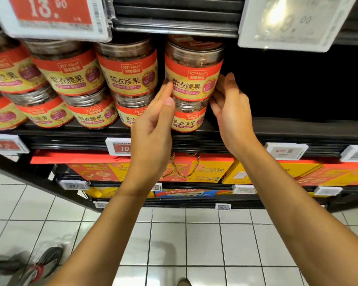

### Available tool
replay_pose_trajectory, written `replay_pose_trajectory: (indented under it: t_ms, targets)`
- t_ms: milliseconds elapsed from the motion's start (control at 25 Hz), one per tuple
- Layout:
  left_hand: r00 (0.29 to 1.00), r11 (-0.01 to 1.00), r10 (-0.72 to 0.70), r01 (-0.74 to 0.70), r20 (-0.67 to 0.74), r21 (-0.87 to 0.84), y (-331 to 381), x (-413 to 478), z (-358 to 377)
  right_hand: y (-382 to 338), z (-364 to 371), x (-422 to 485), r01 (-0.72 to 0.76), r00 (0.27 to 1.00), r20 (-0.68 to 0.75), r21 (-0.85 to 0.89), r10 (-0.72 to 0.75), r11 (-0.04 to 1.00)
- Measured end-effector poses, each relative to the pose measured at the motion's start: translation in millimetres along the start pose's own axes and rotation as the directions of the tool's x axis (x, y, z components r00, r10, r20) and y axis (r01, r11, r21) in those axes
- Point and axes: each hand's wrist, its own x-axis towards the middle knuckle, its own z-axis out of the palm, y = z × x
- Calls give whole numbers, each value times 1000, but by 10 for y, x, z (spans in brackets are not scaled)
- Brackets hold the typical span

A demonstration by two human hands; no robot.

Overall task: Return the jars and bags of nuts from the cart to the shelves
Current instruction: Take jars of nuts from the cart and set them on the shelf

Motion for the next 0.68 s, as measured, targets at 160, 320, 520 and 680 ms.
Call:
replay_pose_trajectory:
  t_ms: [160,320,520,680]
  targets:
    - [999,999,-27,26,-26,-28,12,22,-10,11,80,44,-50,998,-30,-96,47,994]
    - [981,989,-148,144,-126,-45,181,-173,-176,-72,42,-105,-146,987,-84,-129,136,981]
    - [872,924,-381,368,-308,-102,712,-899,-852,-321,283,-1059,-224,971,-125,-170,205,960]
    - [782,898,-433,417,-448,-139,1252,-1780,-1477,-497,862,-1931,-230,883,326,-323,337,918]
